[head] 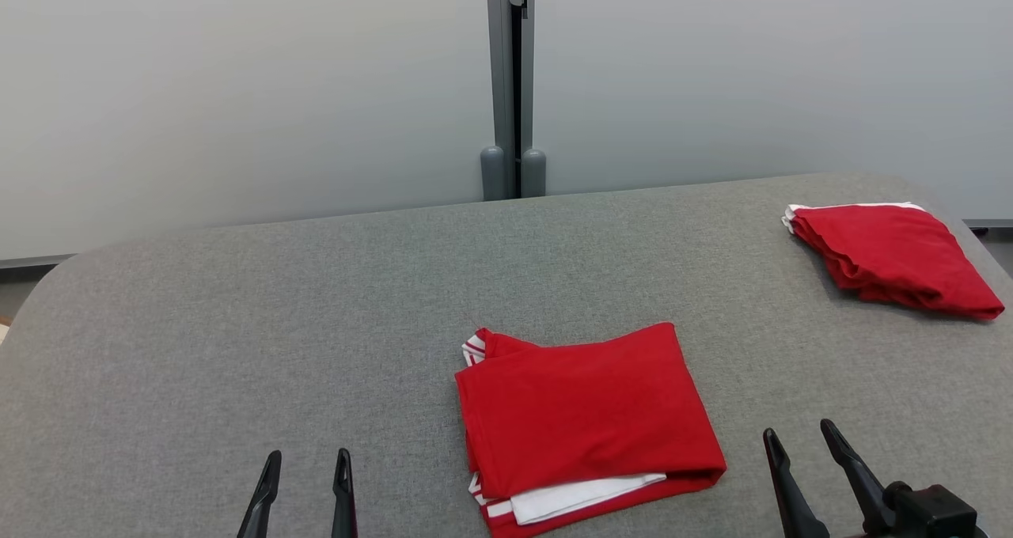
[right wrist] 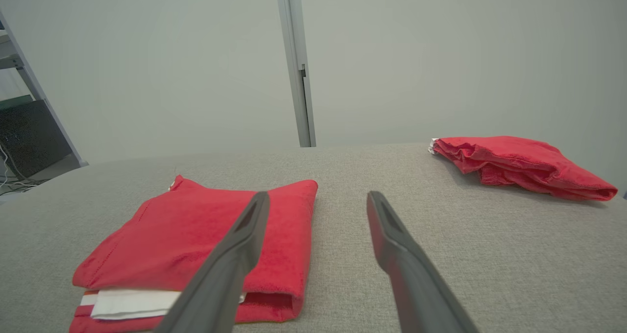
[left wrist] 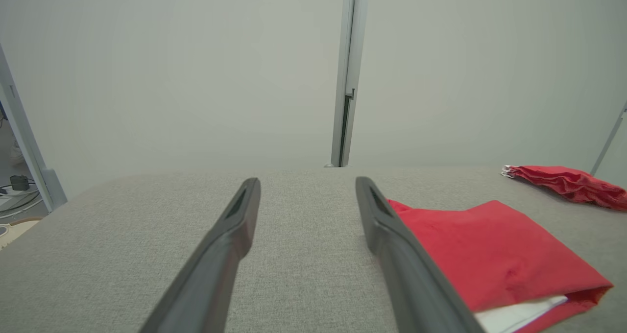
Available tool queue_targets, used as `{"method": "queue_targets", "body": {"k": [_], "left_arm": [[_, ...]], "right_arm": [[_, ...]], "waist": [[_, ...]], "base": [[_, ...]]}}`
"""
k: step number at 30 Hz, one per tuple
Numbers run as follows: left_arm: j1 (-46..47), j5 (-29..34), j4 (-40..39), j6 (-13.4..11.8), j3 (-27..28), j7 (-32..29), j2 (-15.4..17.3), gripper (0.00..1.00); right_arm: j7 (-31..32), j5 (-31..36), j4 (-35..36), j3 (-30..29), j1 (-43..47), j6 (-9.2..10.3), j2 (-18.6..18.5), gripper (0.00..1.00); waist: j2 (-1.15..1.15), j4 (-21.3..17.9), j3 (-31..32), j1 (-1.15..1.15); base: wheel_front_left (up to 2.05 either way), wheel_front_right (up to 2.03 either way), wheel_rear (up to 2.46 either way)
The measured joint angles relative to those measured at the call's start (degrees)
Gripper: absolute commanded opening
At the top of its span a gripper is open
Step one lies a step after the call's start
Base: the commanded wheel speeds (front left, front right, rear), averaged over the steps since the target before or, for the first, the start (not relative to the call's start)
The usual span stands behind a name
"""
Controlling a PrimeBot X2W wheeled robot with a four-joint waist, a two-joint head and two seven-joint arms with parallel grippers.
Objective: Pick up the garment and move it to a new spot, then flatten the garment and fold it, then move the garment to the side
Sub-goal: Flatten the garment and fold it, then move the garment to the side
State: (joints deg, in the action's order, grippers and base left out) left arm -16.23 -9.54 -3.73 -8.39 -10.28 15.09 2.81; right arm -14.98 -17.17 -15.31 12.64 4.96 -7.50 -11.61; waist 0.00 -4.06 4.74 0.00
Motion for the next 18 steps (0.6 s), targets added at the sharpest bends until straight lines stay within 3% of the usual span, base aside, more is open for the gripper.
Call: {"method": "queue_targets", "body": {"k": [18], "left_arm": [[-0.8,1.4,0.9,-1.3,-0.5,0.0,0.0,1.0]], "right_arm": [[0.0,0.0,0.4,0.8,0.0,0.0,-0.4,1.0]], "waist": [[0.0,0.6,0.2,0.0]], "base": [[0.0,0.0,0.0]]}}
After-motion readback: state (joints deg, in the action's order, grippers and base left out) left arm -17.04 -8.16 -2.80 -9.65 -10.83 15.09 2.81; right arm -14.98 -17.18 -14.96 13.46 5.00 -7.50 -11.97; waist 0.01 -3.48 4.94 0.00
